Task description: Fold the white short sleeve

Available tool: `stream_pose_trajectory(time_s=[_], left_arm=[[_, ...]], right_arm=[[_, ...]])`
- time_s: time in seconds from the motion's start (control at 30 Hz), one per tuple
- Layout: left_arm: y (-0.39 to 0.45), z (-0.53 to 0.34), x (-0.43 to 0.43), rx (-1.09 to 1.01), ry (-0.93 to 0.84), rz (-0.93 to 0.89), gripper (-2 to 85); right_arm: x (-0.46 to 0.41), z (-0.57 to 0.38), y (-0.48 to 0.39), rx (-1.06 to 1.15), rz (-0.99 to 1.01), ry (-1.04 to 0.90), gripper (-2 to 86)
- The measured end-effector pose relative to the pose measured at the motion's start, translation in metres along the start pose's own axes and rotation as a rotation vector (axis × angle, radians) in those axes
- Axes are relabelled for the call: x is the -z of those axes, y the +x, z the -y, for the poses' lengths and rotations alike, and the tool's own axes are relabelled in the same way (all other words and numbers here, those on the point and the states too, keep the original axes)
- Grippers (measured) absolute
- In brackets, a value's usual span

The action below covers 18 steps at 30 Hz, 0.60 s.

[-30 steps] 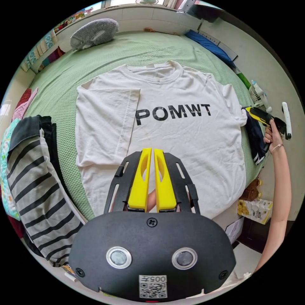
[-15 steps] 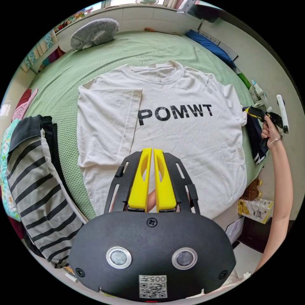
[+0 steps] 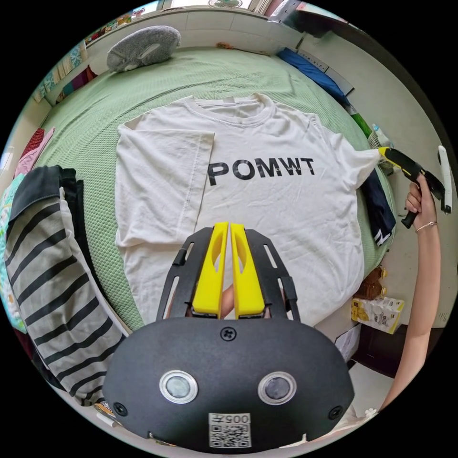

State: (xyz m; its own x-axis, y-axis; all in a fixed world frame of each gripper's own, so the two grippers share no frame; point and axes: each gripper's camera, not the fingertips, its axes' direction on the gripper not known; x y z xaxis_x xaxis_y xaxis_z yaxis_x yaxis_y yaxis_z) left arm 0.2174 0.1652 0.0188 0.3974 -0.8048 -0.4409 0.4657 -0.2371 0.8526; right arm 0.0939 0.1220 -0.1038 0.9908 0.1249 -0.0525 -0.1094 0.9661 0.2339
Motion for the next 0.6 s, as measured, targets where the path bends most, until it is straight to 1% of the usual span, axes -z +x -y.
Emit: stream_pose_trajectory(time_s=[0.1,0.2,0.23,0.27,0.33,0.4,0.57,0.6], left_arm=[[-0.005,0.001,-0.001,0.006,-0.002,0.000,0.9],[-0.011,0.003,-0.003,0.018,-0.003,-0.008,0.8],[-0.013,0.004,-0.004,0.021,-0.005,-0.013,0.8],[-0.015,0.005,-0.005,0.023,-0.005,-0.017,0.7],[-0.017,0.006,-0.006,0.025,-0.009,-0.021,0.6],[-0.019,0.006,-0.008,0.025,-0.010,-0.025,0.5],[-0.024,0.009,-0.011,0.023,-0.016,-0.029,0.2],[-0.025,0.010,-0.011,0.023,-0.017,-0.028,0.2]], right_arm=[[0.008,0.001,-0.030,0.143,0.084,0.031,-1.3],[0.004,-0.009,-0.067,0.351,0.217,-0.007,0.2],[-0.004,-0.015,-0.081,0.445,0.288,-0.083,1.2],[-0.015,-0.020,-0.091,0.489,0.320,-0.176,4.3],[-0.028,-0.025,-0.095,0.530,0.272,-0.229,7.8],[-0.030,-0.024,-0.084,0.494,0.201,-0.180,8.9],[-0.039,0.003,0.001,0.122,0.225,-0.110,8.0],[-0.042,0.005,0.008,0.093,0.224,-0.113,7.8]])
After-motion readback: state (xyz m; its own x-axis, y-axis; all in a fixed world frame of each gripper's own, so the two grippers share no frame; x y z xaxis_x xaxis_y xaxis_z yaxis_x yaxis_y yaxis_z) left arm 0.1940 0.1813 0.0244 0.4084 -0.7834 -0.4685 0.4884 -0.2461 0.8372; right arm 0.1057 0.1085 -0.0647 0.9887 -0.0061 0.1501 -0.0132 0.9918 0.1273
